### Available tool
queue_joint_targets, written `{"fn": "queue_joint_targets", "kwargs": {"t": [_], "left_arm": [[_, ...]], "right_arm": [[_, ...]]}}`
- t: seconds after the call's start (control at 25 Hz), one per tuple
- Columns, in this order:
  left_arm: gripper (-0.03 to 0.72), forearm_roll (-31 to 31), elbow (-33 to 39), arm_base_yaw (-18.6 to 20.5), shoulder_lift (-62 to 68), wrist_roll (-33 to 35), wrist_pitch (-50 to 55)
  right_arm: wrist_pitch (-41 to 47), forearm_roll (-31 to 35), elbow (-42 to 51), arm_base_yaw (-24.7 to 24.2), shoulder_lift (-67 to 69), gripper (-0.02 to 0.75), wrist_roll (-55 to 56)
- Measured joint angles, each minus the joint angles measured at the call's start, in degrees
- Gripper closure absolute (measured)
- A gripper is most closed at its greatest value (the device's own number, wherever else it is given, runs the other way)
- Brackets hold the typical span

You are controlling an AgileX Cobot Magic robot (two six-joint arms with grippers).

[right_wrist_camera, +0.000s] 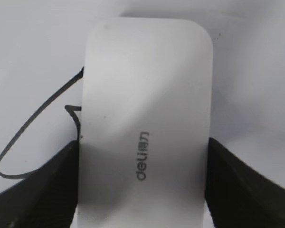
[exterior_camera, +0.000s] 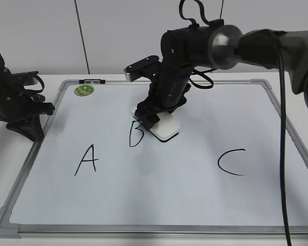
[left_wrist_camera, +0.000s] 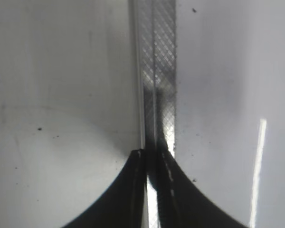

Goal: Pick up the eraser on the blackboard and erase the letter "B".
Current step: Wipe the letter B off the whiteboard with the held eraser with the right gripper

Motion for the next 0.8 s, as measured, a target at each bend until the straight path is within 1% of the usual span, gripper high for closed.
{"fn": "queue_joint_targets", "kwargs": {"t": [0.16,0.28,0.6,0.8], "left_arm": [[0.642,0.00,0.00,0.00,0.00,0.00,0.00],[0.642,0.00,0.00,0.00,0.00,0.00,0.00],[0.642,0.00,0.00,0.00,0.00,0.00,0.00],[0.642,0.00,0.00,0.00,0.00,0.00,0.00]], "right_arm": [[1.24,0.09,-0.98,0.24,0.52,0.193,0.00],[1.92,-1.03,-1.13,1.29,0.63,0.193,-0.11],[3.21,-1.65,-1.33,7.30,0.64,0.194,-0.21],[3.52,-1.54,-1.33,10.25,0.74,0.194,-0.30]]}}
